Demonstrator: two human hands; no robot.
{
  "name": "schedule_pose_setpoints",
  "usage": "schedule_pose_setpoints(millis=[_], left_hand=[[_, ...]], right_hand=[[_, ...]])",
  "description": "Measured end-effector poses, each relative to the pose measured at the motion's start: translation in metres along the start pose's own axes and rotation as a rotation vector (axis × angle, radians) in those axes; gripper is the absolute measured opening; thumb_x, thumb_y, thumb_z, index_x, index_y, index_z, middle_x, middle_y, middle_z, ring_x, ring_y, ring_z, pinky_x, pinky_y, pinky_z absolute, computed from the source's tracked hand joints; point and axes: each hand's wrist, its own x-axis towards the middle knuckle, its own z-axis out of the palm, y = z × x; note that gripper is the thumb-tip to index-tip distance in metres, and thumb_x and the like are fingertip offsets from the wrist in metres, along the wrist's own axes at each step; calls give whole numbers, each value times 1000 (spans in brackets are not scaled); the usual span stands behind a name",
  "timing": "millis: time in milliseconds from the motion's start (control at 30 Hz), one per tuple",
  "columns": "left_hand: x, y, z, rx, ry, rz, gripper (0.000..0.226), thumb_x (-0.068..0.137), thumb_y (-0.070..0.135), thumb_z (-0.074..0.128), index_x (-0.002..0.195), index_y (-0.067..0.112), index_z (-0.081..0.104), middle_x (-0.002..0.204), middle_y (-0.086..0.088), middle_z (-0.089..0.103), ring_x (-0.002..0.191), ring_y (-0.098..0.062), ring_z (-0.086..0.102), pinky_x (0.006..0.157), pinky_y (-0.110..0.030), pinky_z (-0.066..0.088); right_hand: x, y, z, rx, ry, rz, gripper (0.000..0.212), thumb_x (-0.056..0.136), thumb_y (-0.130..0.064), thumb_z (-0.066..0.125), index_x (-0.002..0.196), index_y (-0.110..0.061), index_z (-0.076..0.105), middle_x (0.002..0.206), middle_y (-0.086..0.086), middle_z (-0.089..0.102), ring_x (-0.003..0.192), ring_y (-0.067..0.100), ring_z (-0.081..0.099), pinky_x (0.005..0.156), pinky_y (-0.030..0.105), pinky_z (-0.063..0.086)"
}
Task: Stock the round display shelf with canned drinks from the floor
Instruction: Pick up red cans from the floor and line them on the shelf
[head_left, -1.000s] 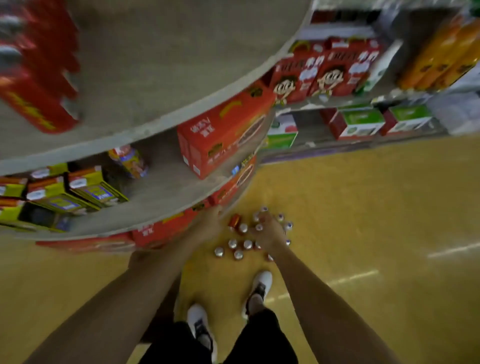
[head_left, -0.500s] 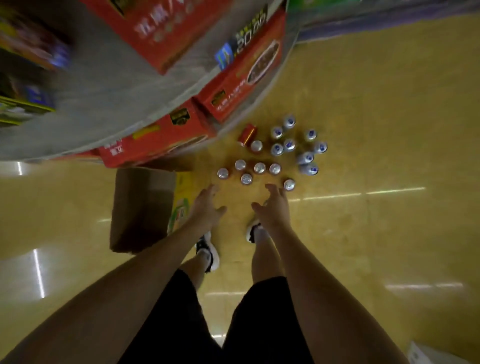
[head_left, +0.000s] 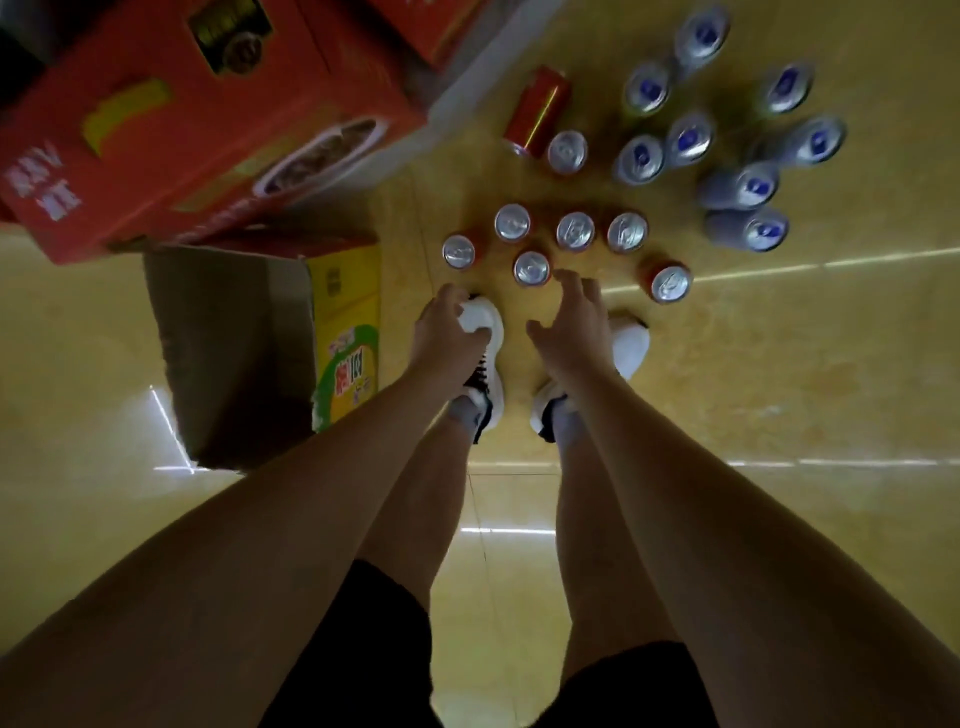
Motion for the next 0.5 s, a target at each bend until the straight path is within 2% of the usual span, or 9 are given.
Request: schedule_pose_setpoints(millis=[67,200,333,433,500], left_hand=[[28,-10,14,10,-18,32,45,84,16,71,125,15,52,122,-8,59,110,-27,56,88,-36,47],[74,-23,39,30,-70,66,47,86,15,70,129,13,51,125,-7,58,113,-23,56,87,-30,44],[112,-41,58,66,-102,110,44,85,15,69,126,14,51,125,-6,59,114,-22,57,91,-35,49],[131,-49,67,107,-116,159,43,86,15,67,127,14,51,126,-6,60,116,-20,57,88,-28,46],[139,-50,68,103,-107,162,42,87,14,65,127,14,52,122,-4,60,112,-18,57,87,-28,47]], right_hand=[[25,7,19,-14,-17,-5,69,82,-18,71,142,-21,38,139,6,42,125,29,44,87,39,47],[65,21,49,-28,-8,25,67,81,-18,73,139,-18,41,137,9,44,122,31,47,92,37,45],[99,31,77,-48,2,66,78,77,-20,76,144,-21,37,142,7,41,123,31,49,96,37,45],[121,35,91,-35,-23,84,82,76,-17,76,146,-25,34,145,5,39,121,30,53,95,35,46],[134,33,97,-25,-50,96,82,77,-13,76,146,-25,34,141,8,44,119,30,54,93,34,46]])
